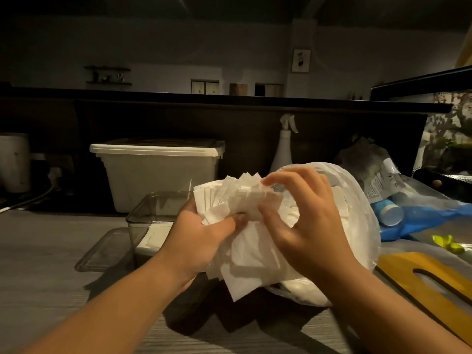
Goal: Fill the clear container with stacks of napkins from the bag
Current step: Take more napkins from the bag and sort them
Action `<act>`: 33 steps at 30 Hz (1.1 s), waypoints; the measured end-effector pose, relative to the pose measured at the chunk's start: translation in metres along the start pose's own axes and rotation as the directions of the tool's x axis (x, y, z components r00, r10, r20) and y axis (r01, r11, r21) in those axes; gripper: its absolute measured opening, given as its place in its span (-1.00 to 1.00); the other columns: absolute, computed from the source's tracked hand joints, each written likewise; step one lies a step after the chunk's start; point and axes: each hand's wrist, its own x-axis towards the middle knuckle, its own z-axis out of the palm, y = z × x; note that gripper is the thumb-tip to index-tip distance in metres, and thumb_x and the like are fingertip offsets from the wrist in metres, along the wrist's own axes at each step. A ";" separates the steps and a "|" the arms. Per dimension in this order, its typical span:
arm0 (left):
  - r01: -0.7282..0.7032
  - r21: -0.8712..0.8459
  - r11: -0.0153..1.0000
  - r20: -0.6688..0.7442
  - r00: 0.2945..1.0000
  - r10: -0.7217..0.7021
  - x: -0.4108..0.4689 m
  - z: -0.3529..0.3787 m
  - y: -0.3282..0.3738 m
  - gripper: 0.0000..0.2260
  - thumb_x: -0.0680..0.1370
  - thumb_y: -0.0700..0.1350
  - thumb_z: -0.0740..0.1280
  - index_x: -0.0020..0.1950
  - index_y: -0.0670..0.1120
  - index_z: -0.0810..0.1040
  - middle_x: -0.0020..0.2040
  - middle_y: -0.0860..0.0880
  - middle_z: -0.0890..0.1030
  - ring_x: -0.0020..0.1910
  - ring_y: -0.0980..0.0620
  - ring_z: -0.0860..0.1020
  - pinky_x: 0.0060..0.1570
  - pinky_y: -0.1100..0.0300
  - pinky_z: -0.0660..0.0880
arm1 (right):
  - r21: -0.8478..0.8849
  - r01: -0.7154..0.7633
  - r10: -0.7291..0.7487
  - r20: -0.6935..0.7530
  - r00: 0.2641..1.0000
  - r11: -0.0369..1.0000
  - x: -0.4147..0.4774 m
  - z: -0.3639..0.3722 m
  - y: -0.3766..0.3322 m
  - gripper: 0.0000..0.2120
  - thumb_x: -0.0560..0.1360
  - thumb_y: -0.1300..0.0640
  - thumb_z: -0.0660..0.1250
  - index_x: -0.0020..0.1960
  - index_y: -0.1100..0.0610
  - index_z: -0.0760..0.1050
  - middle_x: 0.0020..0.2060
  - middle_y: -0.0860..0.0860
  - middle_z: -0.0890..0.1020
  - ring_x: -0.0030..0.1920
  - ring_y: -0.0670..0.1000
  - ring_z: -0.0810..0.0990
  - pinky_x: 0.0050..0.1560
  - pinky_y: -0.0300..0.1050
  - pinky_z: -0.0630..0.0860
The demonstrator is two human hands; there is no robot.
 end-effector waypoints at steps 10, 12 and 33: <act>-0.006 -0.023 1.000 -0.012 1.000 0.006 -0.001 0.003 0.004 -0.62 0.36 -0.24 0.49 0.15 -0.01 0.58 -0.07 -0.01 0.73 -0.09 0.03 0.71 -0.25 0.21 0.63 | -0.064 0.211 -0.214 -0.048 0.976 0.975 -0.005 0.002 0.002 -0.82 0.41 0.08 0.46 -0.04 0.06 0.52 0.01 -0.06 0.57 0.04 -0.02 0.47 0.05 -0.09 0.52; -0.004 -0.043 0.999 -0.004 1.000 0.004 -0.003 0.004 0.005 -0.58 0.29 -0.18 0.49 0.13 0.00 0.58 -0.08 0.00 0.73 -0.10 0.05 0.71 -0.27 0.24 0.62 | -0.073 0.219 -0.222 -0.035 0.975 0.973 -0.005 0.002 0.002 -0.82 0.40 0.07 0.47 -0.05 0.05 0.52 0.00 -0.06 0.58 0.05 -0.02 0.49 0.06 -0.05 0.54; 0.140 -0.161 0.977 0.015 0.990 -0.140 -0.008 0.006 0.016 -0.70 0.40 -0.06 0.40 0.10 -0.10 0.63 -0.14 -0.07 0.73 -0.18 0.01 0.71 -0.35 0.25 0.60 | 0.139 -0.136 0.124 0.091 0.988 0.981 -0.003 -0.005 -0.009 -0.72 0.50 0.20 0.45 -0.08 -0.16 0.45 0.00 -0.35 0.59 0.03 -0.26 0.56 -0.17 -0.39 0.52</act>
